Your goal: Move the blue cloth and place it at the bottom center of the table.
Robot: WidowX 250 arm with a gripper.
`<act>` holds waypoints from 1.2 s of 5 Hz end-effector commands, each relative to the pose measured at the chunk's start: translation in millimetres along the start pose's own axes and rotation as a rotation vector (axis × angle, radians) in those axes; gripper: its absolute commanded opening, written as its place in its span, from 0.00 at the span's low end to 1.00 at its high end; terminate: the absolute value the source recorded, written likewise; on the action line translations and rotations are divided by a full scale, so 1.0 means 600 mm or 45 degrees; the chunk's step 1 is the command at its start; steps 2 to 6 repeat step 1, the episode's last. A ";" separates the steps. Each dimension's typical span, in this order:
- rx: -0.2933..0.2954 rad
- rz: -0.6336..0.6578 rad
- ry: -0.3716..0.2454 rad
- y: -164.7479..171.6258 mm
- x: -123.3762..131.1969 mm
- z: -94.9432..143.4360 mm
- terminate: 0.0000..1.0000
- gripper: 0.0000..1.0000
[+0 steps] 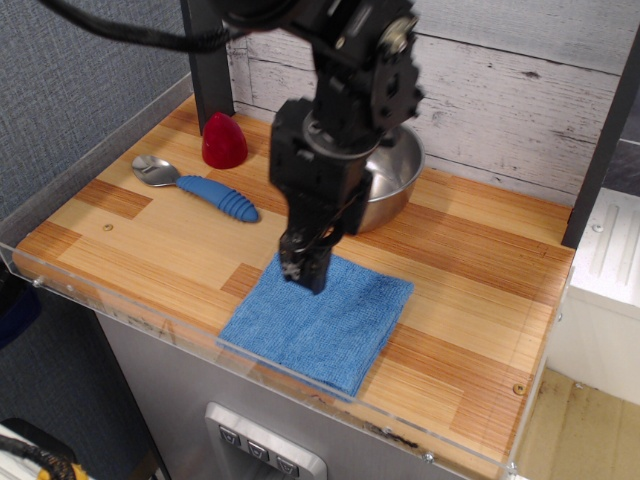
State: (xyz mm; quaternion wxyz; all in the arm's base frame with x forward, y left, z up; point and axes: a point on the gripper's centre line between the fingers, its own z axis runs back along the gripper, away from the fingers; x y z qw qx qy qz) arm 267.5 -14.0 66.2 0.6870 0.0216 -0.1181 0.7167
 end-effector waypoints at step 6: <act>-0.047 0.015 0.005 -0.003 0.001 0.017 1.00 1.00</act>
